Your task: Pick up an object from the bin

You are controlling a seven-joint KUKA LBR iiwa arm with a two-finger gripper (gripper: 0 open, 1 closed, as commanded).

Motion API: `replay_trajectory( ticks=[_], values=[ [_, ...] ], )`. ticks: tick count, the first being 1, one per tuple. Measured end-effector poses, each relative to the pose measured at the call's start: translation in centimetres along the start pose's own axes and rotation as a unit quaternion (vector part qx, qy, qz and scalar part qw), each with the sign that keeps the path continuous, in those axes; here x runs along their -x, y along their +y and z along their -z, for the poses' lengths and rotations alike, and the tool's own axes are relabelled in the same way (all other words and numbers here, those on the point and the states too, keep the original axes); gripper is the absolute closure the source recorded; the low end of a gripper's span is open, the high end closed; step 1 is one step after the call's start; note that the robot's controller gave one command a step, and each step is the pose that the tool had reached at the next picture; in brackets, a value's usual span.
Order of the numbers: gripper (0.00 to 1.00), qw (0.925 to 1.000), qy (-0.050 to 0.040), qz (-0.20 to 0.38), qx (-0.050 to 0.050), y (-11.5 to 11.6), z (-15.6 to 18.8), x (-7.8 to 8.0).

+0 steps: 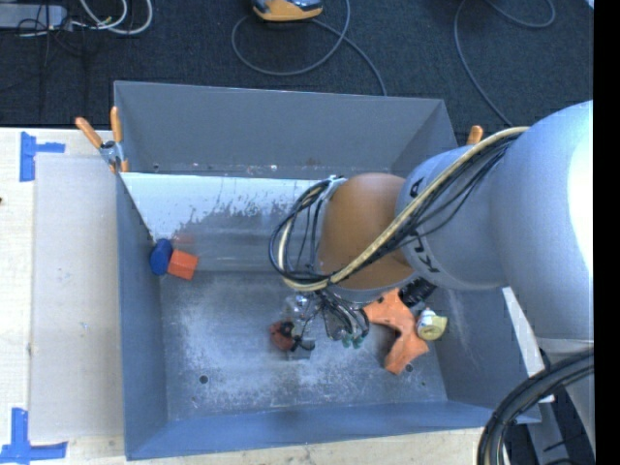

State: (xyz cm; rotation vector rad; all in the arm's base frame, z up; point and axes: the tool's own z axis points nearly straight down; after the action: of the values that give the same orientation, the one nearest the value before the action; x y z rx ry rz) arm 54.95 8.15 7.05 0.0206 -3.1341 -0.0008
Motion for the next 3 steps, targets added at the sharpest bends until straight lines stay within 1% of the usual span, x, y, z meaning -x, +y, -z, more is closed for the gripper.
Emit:
replay_trajectory(
  ticks=[2,3],
  values=[
    [1.00,0.9998,-0.0001,-0.018,0.000,1.4,0.0,0.2],
    [1.00,0.9999,0.0029,-0.017,0.000,2.5,4.1,0.2]
  ],
)
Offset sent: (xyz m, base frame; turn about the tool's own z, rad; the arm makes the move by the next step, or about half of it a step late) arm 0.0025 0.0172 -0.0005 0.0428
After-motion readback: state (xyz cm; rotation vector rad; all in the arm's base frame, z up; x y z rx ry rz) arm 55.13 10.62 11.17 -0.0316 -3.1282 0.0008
